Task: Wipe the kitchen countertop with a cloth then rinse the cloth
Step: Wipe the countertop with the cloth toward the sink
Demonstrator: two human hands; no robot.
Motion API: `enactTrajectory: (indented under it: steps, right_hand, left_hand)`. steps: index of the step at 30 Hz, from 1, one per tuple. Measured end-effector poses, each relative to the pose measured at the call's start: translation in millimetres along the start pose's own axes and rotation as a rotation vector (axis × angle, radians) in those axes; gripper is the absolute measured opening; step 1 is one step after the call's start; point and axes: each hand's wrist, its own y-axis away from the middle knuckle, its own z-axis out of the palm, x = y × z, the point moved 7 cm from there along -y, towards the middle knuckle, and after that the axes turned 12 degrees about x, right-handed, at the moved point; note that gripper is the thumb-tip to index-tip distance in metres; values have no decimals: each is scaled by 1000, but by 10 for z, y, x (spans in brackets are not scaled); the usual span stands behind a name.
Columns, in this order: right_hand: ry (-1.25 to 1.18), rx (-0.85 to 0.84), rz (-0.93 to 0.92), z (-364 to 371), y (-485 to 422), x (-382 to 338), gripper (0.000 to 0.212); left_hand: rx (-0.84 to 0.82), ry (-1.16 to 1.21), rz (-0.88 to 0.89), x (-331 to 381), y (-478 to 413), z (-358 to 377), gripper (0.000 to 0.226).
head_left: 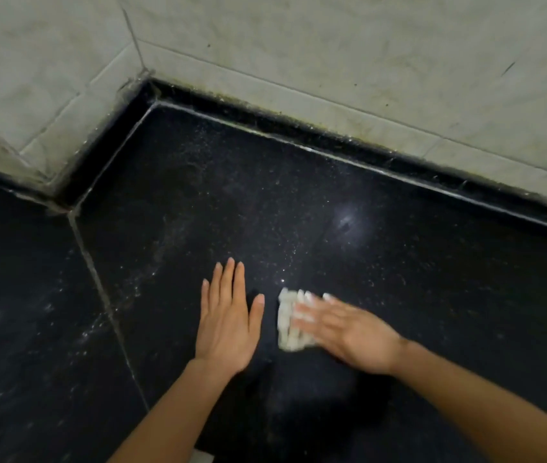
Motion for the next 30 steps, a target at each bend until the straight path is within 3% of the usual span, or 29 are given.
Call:
enactTrajectory:
  steps: [2, 4, 6, 8, 10, 15, 17, 19, 21, 25, 28, 30]
  right_hand:
    - [49, 66, 227, -97, -162, 563, 49]
    - [22, 161, 570, -242, -297, 1157, 50]
    - [-49, 154, 857, -292, -415, 1516, 51]
    - [-75, 174, 980, -277, -530, 1553, 51]
    - [-72, 222, 909, -189, -575, 1262, 53]
    - [-68, 133, 299, -14, -193, 84, 48]
    - [-78, 70, 118, -39, -7, 44, 46]
    - [-8, 42, 91, -61, 57, 372, 48]
    - [34, 83, 284, -122, 16, 984, 53]
    - [-9, 296, 912, -437, -160, 2161, 48]
    - [-26, 405, 1288, -521, -475, 2322, 50]
    - [-60, 439, 1327, -481, -790, 2125, 53]
  left_hand:
    - [1, -72, 55, -35, -305, 11, 76]
    - [-9, -123, 88, -50, -556, 55, 69]
    - [-21, -159, 100, -56, -728, 104, 64]
    - [-13, -180, 104, -47, -842, 122, 63]
    - [-17, -189, 115, -26, -897, 132, 64]
    - [-43, -228, 131, -27, -928, 160, 69]
    - [-51, -221, 133, -27, -922, 171, 74]
    - [-68, -218, 128, -31, -915, 194, 76]
    - [-79, -206, 120, -35, -919, 204, 77]
    - [-83, -191, 104, -61, -940, 236, 77]
    - [-100, -187, 107, -74, -943, 256, 78]
    - [-106, -180, 110, -77, -940, 266, 78]
